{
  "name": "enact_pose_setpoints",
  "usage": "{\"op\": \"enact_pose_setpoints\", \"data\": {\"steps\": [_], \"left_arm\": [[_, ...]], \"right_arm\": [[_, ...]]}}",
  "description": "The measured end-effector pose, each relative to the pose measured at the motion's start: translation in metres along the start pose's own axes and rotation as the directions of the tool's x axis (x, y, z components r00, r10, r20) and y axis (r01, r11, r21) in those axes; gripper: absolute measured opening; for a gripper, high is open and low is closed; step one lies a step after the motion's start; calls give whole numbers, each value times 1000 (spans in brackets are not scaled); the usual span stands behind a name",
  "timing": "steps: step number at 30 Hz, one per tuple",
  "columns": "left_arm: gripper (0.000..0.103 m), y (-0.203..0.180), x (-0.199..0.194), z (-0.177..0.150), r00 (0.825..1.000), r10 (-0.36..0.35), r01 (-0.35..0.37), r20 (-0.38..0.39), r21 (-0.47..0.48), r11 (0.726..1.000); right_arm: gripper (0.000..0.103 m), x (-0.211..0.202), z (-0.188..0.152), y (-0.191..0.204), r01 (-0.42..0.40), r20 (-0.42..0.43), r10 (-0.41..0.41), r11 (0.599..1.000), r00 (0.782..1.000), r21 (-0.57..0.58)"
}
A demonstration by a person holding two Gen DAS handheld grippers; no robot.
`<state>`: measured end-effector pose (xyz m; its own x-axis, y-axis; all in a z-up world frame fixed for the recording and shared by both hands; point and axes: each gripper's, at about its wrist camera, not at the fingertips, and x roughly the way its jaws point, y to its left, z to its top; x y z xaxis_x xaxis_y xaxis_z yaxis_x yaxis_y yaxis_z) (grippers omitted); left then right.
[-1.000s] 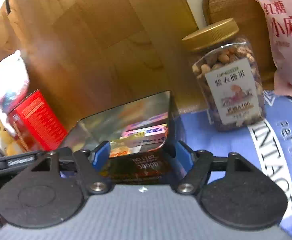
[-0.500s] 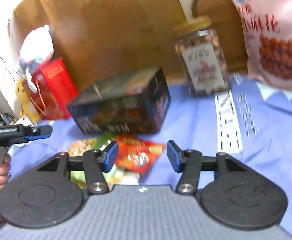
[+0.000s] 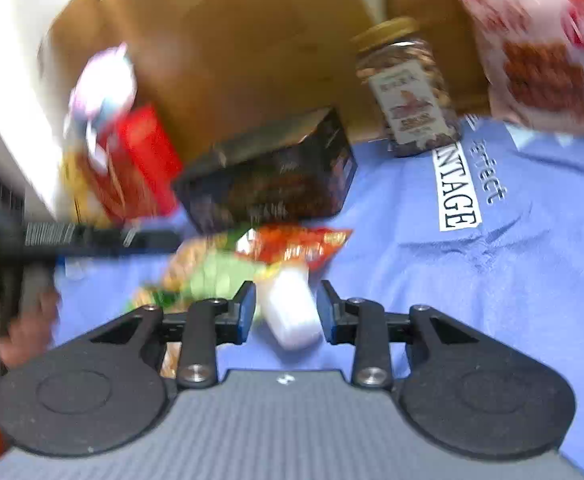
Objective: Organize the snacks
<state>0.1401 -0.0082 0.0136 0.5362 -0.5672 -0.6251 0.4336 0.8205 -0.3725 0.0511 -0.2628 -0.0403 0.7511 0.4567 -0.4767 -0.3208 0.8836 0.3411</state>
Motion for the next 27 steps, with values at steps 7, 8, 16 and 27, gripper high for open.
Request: {"op": "enact_pose_setpoints", "data": {"steps": [7, 8, 16, 27], "left_arm": [[41, 7, 15, -6, 995, 71, -71, -64, 6, 997], [41, 10, 19, -8, 993, 83, -83, -84, 2, 997], [37, 9, 34, -12, 990, 48, -48, -133, 9, 999], [27, 1, -30, 1, 999, -12, 11, 38, 26, 1000]], "right_arm": [[35, 31, -6, 36, -91, -71, 81, 986, 994, -138], [33, 39, -6, 33, 1, -57, -10, 988, 998, -156], [54, 62, -5, 34, 24, -60, -35, 983, 998, -182], [32, 30, 13, 67, 2, 92, 22, 970, 996, -244]]}}
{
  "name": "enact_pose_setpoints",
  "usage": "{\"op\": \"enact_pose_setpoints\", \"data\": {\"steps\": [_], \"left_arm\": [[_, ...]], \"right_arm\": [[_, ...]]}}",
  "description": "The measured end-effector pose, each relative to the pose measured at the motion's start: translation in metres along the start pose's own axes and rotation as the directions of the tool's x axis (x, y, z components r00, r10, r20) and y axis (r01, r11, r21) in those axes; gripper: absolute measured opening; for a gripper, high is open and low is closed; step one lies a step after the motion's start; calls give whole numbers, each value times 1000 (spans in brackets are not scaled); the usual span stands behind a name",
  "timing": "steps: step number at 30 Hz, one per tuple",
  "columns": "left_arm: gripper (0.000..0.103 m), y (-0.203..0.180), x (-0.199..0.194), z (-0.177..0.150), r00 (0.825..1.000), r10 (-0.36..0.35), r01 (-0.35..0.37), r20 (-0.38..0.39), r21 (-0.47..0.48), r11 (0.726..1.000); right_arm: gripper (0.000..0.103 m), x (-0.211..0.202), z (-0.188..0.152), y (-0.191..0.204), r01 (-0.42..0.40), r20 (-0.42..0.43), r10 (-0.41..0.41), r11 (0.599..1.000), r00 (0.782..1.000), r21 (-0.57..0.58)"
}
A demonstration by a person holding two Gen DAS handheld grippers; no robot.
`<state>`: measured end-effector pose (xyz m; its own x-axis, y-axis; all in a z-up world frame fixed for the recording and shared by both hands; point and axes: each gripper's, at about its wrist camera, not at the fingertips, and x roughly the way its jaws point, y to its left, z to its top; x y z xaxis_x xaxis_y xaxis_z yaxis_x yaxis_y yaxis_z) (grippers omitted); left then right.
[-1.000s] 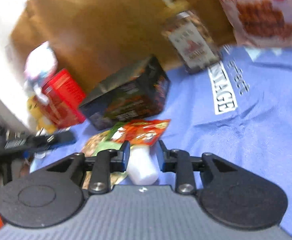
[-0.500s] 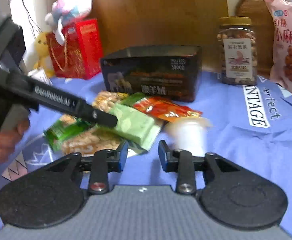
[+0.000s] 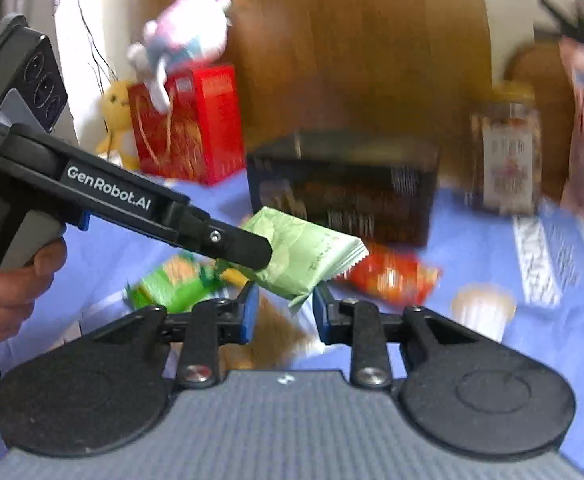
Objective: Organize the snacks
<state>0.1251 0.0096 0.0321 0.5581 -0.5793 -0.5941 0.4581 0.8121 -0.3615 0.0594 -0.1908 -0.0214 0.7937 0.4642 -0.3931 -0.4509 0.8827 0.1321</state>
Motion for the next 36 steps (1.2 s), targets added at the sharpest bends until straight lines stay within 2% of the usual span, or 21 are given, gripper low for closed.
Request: {"op": "enact_pose_setpoints", "data": {"steps": [3, 6, 8, 10, 11, 14, 17, 19, 20, 24, 26, 29, 30, 33, 36], "left_arm": [[28, 5, 4, 33, 997, 22, -22, 68, 3, 1000], [30, 22, 28, 69, 992, 54, -51, 118, -32, 998], [40, 35, 47, 85, 987, 106, -99, 120, -68, 993], [37, 45, 56, 89, 977, 191, -184, 95, -73, 980], [37, 48, 51, 87, 976, 198, -190, 95, -80, 978], [40, 64, 19, 62, 982, 119, -104, 145, -108, 989], [40, 83, 8, 32, 992, 96, -83, 82, -154, 985], [40, 95, 14, 18, 997, 72, -68, 15, -190, 979], [40, 98, 20, 13, 998, 63, -66, -20, -199, 978], [40, 96, 39, -2, 995, 38, -55, -96, -178, 983], [40, 95, 45, -6, 994, 15, -34, -111, -171, 985], [37, 84, 48, -10, 994, 67, -78, -83, -124, 989], [35, 82, 46, -11, 994, 73, -82, -80, -116, 990], [33, 77, 31, -15, 997, 61, -67, -54, -115, 991], [33, 64, 10, -8, 998, 59, -58, 5, -87, 994]], "right_arm": [[33, 21, 30, -3, 30, 52, -28, 999, 998, -27], [35, 58, 61, -9, 69, 73, -65, 996, 995, -53], [37, 82, 75, -19, 78, 46, -77, 997, 996, -25], [38, 89, 81, -31, 130, 29, -131, 991, 991, 16], [38, 83, 80, -38, 123, 25, -125, 990, 992, 63], [38, 53, 63, -53, -37, 35, 30, 973, 999, 227], [38, 44, 36, -55, -142, -20, 158, 929, 987, 342], [38, 49, 21, -42, -178, -58, 213, 916, 975, 360], [38, 54, 16, -31, -184, -83, 225, 921, 971, 343], [39, 81, 2, 10, -149, -177, 182, 972, 967, 184], [40, 94, -1, 13, -117, -201, 149, 980, 968, 160], [41, 99, -4, 19, -104, -170, 127, 985, 977, 137], [36, 96, -4, 22, -105, -172, 126, 986, 977, 127], [26, 85, -4, 22, -127, -146, 149, 981, 978, 147], [26, 70, 3, 26, -134, -89, 146, 982, 985, 134]]}}
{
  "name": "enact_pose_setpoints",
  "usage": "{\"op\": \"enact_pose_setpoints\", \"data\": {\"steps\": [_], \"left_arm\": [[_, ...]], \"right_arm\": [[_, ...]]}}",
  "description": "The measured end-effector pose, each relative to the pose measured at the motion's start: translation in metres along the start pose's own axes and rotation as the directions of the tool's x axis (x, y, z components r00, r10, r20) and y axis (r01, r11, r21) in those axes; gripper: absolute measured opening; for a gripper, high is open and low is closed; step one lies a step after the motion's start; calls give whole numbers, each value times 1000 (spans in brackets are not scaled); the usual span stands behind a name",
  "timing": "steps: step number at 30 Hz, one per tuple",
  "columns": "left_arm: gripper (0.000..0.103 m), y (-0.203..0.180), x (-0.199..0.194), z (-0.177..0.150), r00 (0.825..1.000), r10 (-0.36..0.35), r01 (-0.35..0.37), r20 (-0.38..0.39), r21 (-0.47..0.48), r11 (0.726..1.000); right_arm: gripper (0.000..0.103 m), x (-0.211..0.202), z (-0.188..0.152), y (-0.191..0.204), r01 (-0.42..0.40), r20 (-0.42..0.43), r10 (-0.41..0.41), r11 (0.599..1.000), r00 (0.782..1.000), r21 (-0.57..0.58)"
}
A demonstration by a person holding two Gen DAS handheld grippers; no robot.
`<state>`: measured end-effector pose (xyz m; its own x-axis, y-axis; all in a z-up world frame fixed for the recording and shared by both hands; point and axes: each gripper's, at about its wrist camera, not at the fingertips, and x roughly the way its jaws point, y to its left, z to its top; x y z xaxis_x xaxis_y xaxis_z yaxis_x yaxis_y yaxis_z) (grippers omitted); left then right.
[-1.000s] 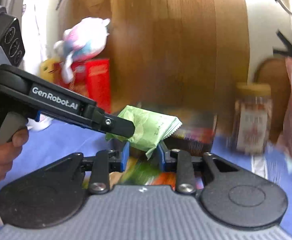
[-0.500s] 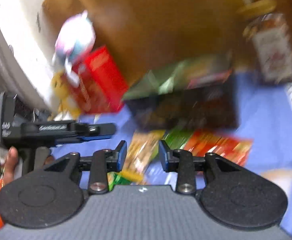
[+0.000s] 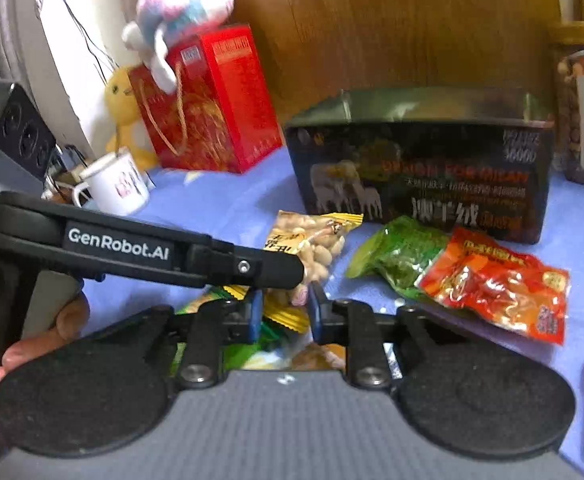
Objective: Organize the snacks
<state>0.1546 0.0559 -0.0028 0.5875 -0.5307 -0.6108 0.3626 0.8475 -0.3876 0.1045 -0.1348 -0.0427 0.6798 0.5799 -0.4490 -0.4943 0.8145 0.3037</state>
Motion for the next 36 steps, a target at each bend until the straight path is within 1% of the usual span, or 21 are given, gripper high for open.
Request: {"op": "enact_pose_setpoints", "data": {"steps": [4, 6, 7, 9, 10, 11, 12, 13, 15, 16, 18, 20, 22, 24, 26, 28, 30, 32, 34, 35, 36], "left_arm": [[33, -22, -23, 27, 994, -32, 26, 106, 57, 998], [33, -32, -20, 50, 990, -49, 39, 136, 70, 997], [35, -35, -12, 64, 989, -52, 42, 138, 70, 997], [46, -40, 13, 86, 992, -47, 39, 121, 71, 997], [51, -40, 27, 93, 993, -34, 26, 116, 75, 997], [52, -40, 39, 97, 993, 8, -15, 114, 64, 998], [48, -40, 44, 99, 992, 52, -57, 114, 45, 997], [45, -38, 42, 98, 991, 73, -77, 116, 25, 997], [46, -33, 25, 84, 986, -2, 1, 167, 5, 1000], [47, -32, 17, 77, 984, -24, 23, 177, 10, 1000], [47, -34, 10, 60, 985, -30, 25, 169, 31, 999], [47, -36, 16, 48, 992, -25, 19, 120, 48, 999], [47, -38, 32, 38, 999, -8, 5, 48, 61, 998], [49, -38, 45, 30, 1000, 14, -15, 11, 79, 997], [51, -37, 57, 27, 1000, 23, -22, -15, 74, 997], [51, -36, 70, 24, 999, 28, -25, -40, 60, 998], [51, -36, 77, 23, 998, 40, -38, -49, 60, 998], [51, -34, 85, 23, 996, 72, -69, -49, 61, 996], [52, -26, 92, 23, 993, 110, -108, -53, 39, 993], [50, -24, 96, 23, 993, 103, -102, -53, 25, 995], [50, -24, 98, 23, 994, 96, -95, -46, 27, 995]], "right_arm": [[26, -26, 24, 7, 35, 135, -28, 998, 991, -49], [26, -29, 42, 2, 80, 198, -64, 994, 978, -72], [26, -26, 51, -3, 101, 213, -83, 992, 973, -75], [33, -12, 67, -18, 152, 230, -128, 984, 965, -93], [38, -5, 72, -25, 204, 236, -173, 972, 956, -115], [45, 1, 74, -32, 279, 243, -242, 951, 939, -130], [45, 3, 73, -40, 318, 223, -284, 939, 932, -130], [45, -1, 70, -51, 322, 211, -296, 941, 932, -100], [45, -27, 55, -72, 269, 217, -257, 963, 942, -25], [45, -39, 48, -81, 254, 209, -250, 967, 946, 7], [45, -56, 32, -98, 227, 174, -238, 971, 956, 77], [45, -65, 19, -109, 205, 116, -218, 972, 969, 115], [46, -68, 8, -99, 232, 82, -234, 972, 969, 38], [45, -63, -2, -82, 278, 48, -275, 955, 960, -100], [45, -63, -13, -68, 274, 19, -275, 947, 961, -169], [45, -58, -18, -65, 275, -3, -281, 942, 960, -193], [45, -45, -18, -68, 308, -20, -318, 930, 948, -199], [45, -33, -13, -74, 336, -19, -347, 918, 938, -210], [49, -25, -7, -83, 318, -24, -328, 929, 944, -190], [55, -21, -3, -88, 298, -21, -306, 939, 952, -172], [64, -16, 1, -92, 278, -31, -286, 948, 958, -156]]}}
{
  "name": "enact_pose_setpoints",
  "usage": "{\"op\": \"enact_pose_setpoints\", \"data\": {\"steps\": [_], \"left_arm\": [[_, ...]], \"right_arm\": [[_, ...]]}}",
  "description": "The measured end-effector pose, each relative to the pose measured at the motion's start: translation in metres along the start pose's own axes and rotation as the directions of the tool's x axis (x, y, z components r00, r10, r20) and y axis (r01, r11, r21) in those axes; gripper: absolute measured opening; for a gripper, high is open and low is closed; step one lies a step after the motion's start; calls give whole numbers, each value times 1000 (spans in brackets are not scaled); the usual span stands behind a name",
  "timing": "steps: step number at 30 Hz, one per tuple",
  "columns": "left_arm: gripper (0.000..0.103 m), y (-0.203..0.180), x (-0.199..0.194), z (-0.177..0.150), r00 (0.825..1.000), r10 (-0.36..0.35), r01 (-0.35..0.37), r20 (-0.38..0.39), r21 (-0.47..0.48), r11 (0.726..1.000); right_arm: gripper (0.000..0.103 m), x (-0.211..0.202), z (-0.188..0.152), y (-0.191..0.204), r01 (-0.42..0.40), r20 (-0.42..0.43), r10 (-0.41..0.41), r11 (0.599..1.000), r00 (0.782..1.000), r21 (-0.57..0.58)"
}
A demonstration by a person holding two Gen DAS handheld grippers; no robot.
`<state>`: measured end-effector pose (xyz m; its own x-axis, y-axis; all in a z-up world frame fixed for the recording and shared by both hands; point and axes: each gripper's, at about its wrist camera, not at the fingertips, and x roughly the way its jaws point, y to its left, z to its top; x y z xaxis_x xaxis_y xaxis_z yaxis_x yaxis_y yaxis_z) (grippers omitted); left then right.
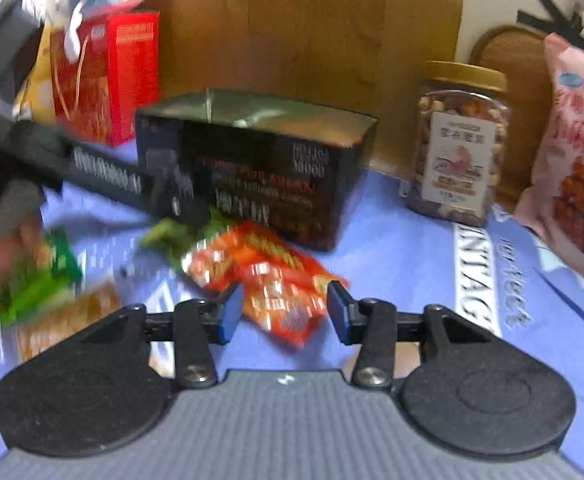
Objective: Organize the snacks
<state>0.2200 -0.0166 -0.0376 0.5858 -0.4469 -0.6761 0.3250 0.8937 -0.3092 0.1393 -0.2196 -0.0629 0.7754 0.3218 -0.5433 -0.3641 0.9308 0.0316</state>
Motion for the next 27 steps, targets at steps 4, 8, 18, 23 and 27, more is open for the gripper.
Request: {"op": "enact_pose_setpoints", "data": {"steps": [4, 8, 18, 23, 27], "left_arm": [[40, -13, -4, -7, 1000, 15, -14, -21, 60, 998], [41, -5, -35, -29, 998, 3, -1, -57, 33, 999], [46, 51, -162, -67, 995, 0, 4, 101, -31, 1000], [50, 57, -149, -76, 999, 12, -11, 33, -28, 1000], [50, 57, -144, -81, 1000, 1, 0, 17, -56, 998]], "right_arm": [[69, 13, 0, 11, -94, -37, 92, 995, 995, -37], [68, -11, -17, 42, -140, -26, 138, 986, 990, -91], [67, -118, -61, 24, -263, 74, 259, 963, 963, 63], [62, -117, -77, 45, -313, -13, 316, 945, 949, 91], [61, -109, -50, 69, -326, 34, 326, 945, 945, -1]]}}
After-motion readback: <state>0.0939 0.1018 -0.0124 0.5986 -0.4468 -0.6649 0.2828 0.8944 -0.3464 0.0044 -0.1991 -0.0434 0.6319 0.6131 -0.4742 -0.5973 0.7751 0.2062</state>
